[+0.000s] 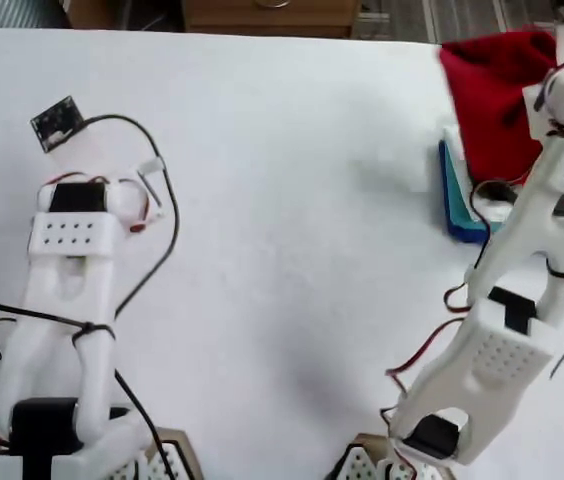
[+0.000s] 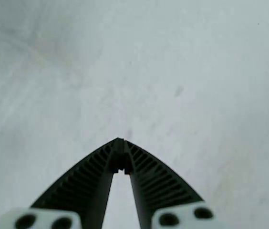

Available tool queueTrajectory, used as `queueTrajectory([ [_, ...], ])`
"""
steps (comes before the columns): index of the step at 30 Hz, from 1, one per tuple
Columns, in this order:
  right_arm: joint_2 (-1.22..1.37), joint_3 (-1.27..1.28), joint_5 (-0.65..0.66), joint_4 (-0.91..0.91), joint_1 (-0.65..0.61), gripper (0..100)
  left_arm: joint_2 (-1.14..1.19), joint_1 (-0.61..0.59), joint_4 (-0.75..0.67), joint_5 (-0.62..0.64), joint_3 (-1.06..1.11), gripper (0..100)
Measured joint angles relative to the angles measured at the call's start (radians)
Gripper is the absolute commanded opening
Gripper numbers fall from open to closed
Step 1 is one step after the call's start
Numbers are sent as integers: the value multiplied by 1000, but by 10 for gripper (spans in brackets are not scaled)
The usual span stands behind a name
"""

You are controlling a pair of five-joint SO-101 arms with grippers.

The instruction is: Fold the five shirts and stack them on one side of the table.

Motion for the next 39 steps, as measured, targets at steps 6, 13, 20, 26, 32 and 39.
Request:
queueTrajectory([
  [6,-80,-2,0,26,-9,22,0,-3,0,0,31,28],
  [13,-84,26,0,49,17,22,0,-3,0,0,31,28],
  [20,-3,51,0,48,48,22,0,-2,-2,0,31,28],
  [26,66,51,0,-15,66,22,0,-2,-12,0,31,28],
  [32,146,51,0,-97,118,22,0,-2,-12,0,31,28],
  [39,247,51,34,-207,157,22,0,-2,-12,0,31,28],
])
